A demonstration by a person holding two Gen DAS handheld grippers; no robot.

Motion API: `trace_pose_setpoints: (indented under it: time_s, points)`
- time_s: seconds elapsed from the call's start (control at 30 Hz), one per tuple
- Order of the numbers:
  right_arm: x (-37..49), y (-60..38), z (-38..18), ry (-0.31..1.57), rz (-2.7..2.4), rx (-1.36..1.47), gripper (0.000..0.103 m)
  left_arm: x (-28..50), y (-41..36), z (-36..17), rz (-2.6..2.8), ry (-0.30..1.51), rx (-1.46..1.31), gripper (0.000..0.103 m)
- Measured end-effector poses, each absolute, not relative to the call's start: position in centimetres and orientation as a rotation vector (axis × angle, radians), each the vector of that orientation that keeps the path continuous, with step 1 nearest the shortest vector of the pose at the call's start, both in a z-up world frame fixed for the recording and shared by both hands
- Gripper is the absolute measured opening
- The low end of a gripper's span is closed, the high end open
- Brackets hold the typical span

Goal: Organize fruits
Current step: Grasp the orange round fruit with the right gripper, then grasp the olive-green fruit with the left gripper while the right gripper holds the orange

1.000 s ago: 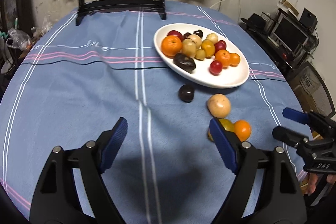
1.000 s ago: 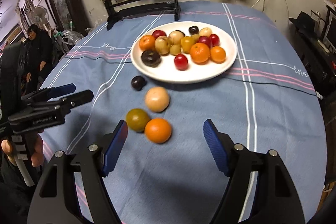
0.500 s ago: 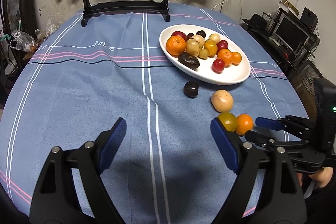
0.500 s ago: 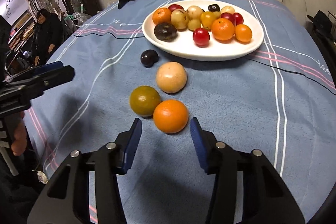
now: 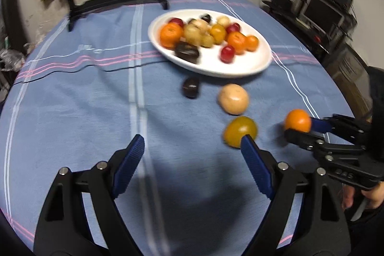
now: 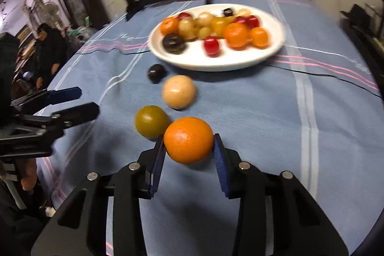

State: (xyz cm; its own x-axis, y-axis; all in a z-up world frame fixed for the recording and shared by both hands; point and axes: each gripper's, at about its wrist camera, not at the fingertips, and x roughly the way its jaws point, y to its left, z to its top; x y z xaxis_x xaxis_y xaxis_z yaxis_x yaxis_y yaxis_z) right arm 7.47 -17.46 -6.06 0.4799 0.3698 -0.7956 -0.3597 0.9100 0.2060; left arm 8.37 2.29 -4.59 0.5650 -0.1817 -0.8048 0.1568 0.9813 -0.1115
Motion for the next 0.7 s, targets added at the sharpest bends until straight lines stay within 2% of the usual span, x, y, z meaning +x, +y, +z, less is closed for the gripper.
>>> trace_pose_setpoints:
  time_s: [0.37,0.43,0.5,0.7]
  points:
    - [6.1,-22.1,-6.8,0.972,0.398,0.110,0.040,11.2,-3.8,-7.9,-0.253,1.016,0.085,0.083]
    - [6.1,-22.4,-7.0,0.974,0.405,0.115,0.040,11.6,-3.9,-8.2,-0.255,1.027,0.070,0.076]
    - [6.3,-22.6,-7.1,0.978,0.410,0.122,0.040,12.0,-3.9,-8.9,-0.276,1.054,0.055,0.043]
    - [6.3,-22.6,-6.8,0.976,0.424,0.126,0.040,11.3,-3.8,-7.9,-0.303,1.023,0.015,0.042]
